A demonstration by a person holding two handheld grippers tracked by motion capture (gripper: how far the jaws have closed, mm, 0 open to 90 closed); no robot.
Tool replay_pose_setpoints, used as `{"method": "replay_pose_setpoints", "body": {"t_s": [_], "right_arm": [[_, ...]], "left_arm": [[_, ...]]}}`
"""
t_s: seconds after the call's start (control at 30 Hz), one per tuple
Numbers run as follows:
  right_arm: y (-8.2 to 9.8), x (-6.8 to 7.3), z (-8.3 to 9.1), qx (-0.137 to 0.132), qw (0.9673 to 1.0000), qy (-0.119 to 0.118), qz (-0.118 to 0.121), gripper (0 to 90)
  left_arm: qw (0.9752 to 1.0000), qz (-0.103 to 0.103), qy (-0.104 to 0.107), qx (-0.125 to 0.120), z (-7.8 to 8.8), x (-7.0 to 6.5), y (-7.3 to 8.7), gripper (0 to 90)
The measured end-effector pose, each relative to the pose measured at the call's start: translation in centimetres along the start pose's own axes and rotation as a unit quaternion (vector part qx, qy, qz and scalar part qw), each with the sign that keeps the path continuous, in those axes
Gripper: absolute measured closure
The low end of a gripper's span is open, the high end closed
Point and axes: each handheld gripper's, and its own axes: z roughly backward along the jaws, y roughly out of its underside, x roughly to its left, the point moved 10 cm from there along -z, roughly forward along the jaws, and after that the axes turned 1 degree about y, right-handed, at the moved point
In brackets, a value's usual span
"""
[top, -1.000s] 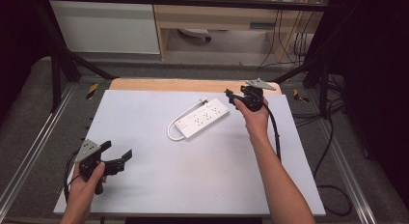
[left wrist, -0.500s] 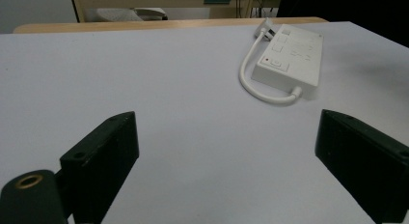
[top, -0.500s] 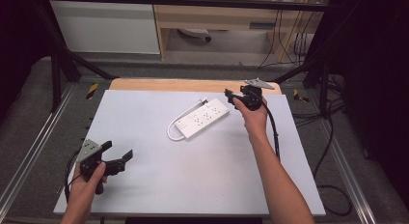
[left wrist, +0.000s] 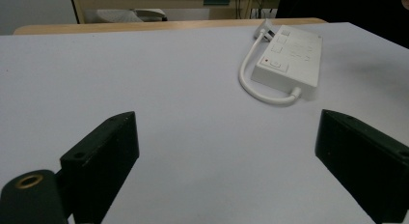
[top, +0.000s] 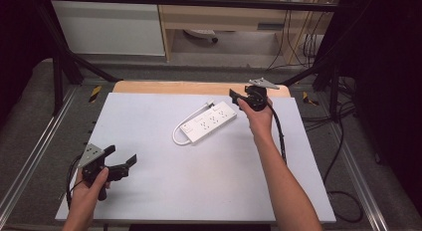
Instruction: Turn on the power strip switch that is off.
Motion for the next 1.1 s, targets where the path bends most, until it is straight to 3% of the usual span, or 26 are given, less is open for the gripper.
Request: {"method": "replay_pose_setpoints", "body": {"t_s": [0.63,1.1], "right_arm": [[1.4,0.4,-1.5,0.013,0.9999,0.003,0.008,41.7],[2.6,0.9,-2.7,0.022,0.9995,0.008,0.023,56.9]], "left_arm": [[1.0000,-0.002,-0.001,-0.001,0.0,0.0,0.0,8.3],[1.0000,-0.009,0.000,0.001,0.0,-0.2,0.0,8.3]]}}
